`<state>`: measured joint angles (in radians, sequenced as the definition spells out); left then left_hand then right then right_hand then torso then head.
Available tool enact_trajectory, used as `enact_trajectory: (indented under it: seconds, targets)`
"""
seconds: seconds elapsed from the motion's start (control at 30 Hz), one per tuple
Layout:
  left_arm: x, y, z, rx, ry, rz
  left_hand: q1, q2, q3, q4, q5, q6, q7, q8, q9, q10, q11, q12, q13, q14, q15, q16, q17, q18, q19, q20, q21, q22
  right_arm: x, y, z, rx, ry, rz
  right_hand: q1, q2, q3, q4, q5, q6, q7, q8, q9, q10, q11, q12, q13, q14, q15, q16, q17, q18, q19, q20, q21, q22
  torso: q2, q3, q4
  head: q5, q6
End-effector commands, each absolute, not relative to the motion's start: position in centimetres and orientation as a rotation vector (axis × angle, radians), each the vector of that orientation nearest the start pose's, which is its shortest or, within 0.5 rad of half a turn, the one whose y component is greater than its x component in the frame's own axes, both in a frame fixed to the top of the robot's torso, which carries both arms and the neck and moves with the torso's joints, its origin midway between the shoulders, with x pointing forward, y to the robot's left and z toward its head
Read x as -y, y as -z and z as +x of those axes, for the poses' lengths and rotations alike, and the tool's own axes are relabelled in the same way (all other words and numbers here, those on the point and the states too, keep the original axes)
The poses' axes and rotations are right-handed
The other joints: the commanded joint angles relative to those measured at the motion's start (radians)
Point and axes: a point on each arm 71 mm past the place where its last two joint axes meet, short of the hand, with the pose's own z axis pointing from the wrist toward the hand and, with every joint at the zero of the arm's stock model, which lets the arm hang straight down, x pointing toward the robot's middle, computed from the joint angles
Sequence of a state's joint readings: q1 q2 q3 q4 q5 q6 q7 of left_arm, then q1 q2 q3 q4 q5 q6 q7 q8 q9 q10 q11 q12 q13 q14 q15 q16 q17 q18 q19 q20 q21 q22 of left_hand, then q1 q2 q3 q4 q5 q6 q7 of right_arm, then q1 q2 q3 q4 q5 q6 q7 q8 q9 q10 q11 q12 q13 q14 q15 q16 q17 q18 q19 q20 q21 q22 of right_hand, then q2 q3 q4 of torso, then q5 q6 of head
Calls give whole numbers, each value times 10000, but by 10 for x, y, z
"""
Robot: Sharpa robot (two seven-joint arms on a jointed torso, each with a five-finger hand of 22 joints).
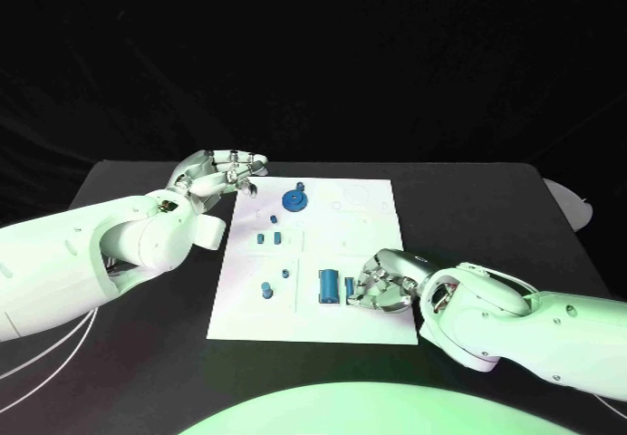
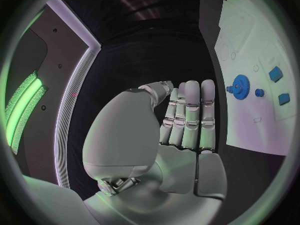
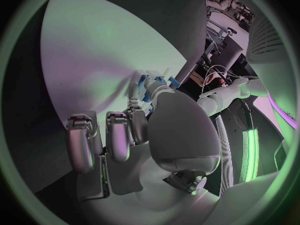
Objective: Assemble the parts on the task board
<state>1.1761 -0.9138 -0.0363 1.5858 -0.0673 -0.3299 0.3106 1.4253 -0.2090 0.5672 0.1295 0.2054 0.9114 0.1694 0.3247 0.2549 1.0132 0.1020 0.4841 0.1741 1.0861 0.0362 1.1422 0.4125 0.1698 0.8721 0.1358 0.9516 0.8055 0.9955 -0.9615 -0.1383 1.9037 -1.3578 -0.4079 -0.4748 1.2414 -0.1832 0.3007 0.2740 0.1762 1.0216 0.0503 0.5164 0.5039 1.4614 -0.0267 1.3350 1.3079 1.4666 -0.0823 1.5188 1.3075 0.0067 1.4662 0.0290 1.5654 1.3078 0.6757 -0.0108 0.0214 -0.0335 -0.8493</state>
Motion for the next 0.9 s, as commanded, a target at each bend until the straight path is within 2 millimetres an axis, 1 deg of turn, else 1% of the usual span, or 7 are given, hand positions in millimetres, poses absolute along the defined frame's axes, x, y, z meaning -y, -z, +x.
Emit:
enact_trajectory:
  seconds: [0.03,0.13,0.3,0.57,0.77,0.9]
  targets:
    - [-223,188,473,-15116,14790,-11104,-13,110,9,-39,22,7,18,44,17,-62,-2,66,15,17,-27,-63,-15,140,75,-5,-54,15,171,272,351,-20469,-5998,1142,109,15,4,-60,-71,25,-75,14,-14,116,-12,49,1190,825,-51,18,1540,-67,1046,-47,54,2630,0,2,-1,-11,6]
    - [-223,188,473,-15118,14786,-11106,-13,110,9,-39,22,7,18,44,17,-62,-2,66,15,17,-27,-63,-15,140,75,-5,-54,15,172,271,352,-20358,-5936,1162,106,36,6,-37,-79,31,-70,15,-15,123,-10,64,1199,827,-51,23,1552,-67,1046,-47,54,2630,-4,3,2,-3,19]
    - [-223,188,473,-15119,14780,-11110,-13,110,9,-39,22,7,18,44,17,-62,-2,66,15,17,-27,-63,-15,140,75,-5,-54,15,171,269,351,-20111,-6044,1284,12,80,-42,116,-79,49,-54,13,-24,135,2,80,1212,828,-44,24,1554,-67,1046,-47,54,2630,2,9,3,6,32]
    - [-224,188,473,-15112,14777,-11109,-13,110,9,-39,22,7,18,44,17,-62,-2,66,15,17,-27,-63,-15,140,75,-5,-54,15,170,260,348,-19638,-6592,1411,-48,85,-77,155,-49,55,-50,14,-26,137,6,79,1213,828,-41,24,1556,-67,1046,-45,54,2630,-10,5,-6,13,46]
    - [-223,188,473,-15114,14786,-11105,-13,110,9,-39,22,7,18,44,17,-62,-2,66,15,17,-27,-63,-15,140,75,-5,-54,15,161,251,344,-19378,-7182,1214,-45,64,-92,145,-34,54,-54,13,-27,139,4,83,1215,828,-40,23,1552,-67,1046,-45,54,2630,-3,5,-6,7,67]
    - [-223,188,473,-15119,14798,-11100,-13,110,9,-39,22,7,18,44,17,-62,-2,66,15,17,-27,-63,-15,140,75,-5,-54,15,155,248,344,-19315,-7374,1086,-41,58,-96,141,-32,54,-56,13,-27,137,3,78,1213,828,-40,25,1556,-67,1046,-45,54,2630,1,6,5,5,60]
